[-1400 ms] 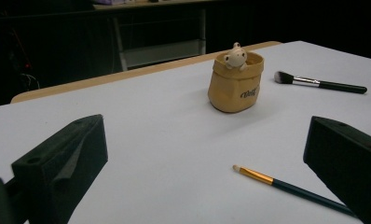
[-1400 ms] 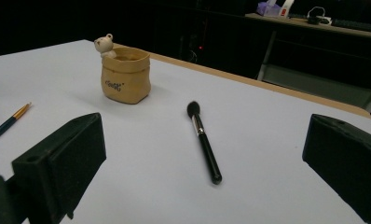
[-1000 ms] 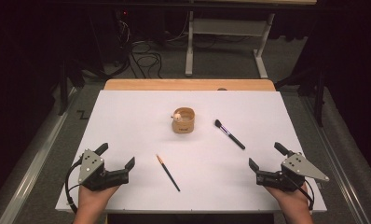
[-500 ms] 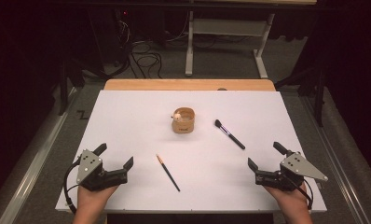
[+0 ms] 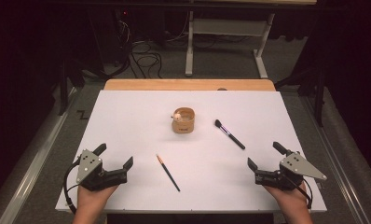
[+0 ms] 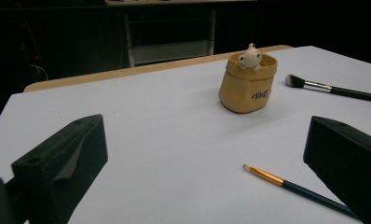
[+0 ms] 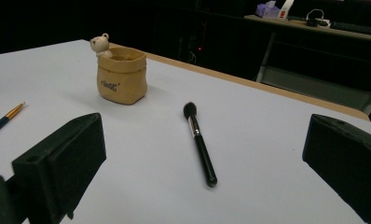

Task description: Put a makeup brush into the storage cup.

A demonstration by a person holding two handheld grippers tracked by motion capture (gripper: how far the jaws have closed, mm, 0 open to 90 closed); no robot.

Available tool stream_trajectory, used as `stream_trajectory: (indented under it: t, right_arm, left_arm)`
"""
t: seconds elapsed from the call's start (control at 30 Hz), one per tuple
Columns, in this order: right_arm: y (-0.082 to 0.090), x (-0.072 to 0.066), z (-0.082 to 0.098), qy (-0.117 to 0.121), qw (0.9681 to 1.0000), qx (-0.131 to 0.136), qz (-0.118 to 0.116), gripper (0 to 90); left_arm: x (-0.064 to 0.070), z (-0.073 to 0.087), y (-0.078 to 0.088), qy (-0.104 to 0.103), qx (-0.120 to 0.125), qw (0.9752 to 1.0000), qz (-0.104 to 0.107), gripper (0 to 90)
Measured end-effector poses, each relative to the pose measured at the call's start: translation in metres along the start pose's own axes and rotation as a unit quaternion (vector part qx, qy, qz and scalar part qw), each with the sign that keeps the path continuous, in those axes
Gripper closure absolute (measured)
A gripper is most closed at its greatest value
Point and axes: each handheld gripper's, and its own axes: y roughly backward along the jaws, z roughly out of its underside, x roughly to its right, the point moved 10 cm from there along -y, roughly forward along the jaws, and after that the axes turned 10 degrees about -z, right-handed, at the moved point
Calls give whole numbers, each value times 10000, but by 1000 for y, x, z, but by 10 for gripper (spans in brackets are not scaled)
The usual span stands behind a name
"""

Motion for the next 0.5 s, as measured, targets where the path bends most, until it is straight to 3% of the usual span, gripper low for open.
stream_trajectory:
  t: [0.5]
  right_arm:
    - [-1, 1, 3, -64, 10000, -34, 1, 3]
  left_arm:
    - [1, 5, -3, 114, -111, 9998, 71, 6]
